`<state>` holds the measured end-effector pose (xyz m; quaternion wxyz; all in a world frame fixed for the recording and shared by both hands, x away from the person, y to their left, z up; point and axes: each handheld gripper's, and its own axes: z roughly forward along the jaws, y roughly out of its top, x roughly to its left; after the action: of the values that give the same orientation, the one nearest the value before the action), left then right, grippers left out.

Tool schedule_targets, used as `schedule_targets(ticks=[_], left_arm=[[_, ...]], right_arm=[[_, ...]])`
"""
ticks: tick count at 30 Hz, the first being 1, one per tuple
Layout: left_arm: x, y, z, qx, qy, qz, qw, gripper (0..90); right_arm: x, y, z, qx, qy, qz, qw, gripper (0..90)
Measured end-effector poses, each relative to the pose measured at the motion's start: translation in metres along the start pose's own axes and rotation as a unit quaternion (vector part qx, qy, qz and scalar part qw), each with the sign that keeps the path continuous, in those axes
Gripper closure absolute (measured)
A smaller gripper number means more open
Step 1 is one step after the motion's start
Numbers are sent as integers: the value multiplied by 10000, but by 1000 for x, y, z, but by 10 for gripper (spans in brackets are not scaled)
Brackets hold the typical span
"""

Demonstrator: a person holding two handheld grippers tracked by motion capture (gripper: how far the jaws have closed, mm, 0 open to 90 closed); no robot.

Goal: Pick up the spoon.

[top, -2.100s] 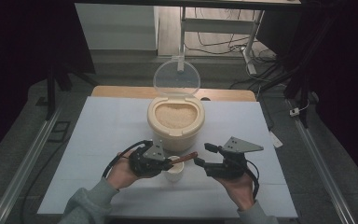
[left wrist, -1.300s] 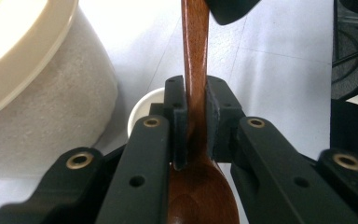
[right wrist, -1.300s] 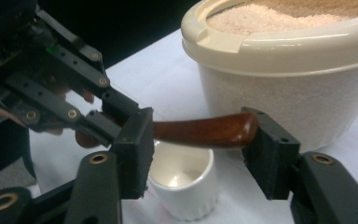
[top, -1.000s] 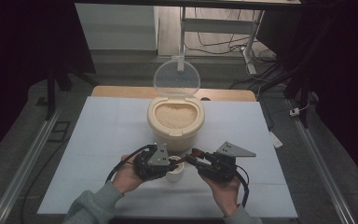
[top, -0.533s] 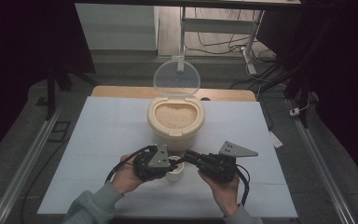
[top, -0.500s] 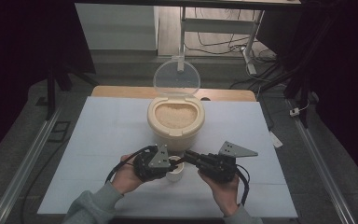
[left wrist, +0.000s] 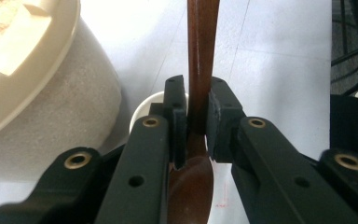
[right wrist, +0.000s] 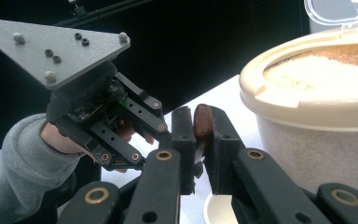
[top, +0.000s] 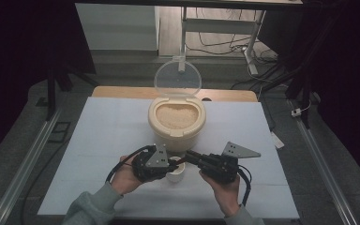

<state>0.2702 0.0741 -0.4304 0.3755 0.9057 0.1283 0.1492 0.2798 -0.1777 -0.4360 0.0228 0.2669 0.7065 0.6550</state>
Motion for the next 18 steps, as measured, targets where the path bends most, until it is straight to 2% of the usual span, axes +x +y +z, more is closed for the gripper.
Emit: schedule_targets(ticks=[2,3,4,6,7,8,9,14,18], left_arm=[[1,0,-1,-32,-1,-20,10000,779],[2,-1,-2,-116,1,-106,9999,756],[2,-1,-2,-116,1,-106,9999,721],[6,-5,-6,-246,18,-291,9993,619],[6,-5,-6,-246,18,-291,9993,578],[7,-8,-8,-347,37,-414,9985,541],[7,-8,-8,-347,37,-414,9985,507],[12,-17,-16,-498,111,-729,9960,390],[15,-23,-23,-642,202,-974,9930,326]], right_arm=[[0,0,0,-22,10,8,10000,827],[0,1,-1,-75,23,-5,10000,827],[0,1,-2,-116,12,-6,9999,827],[-1,3,-5,-180,-13,7,9998,827],[-2,4,-7,-213,-5,8,9998,828],[-4,5,-8,-254,-8,16,9997,828],[-5,6,-10,-283,-19,27,9996,828],[-10,11,-16,-376,-36,18,9993,828],[-14,14,-20,-425,-44,10,9991,827]])
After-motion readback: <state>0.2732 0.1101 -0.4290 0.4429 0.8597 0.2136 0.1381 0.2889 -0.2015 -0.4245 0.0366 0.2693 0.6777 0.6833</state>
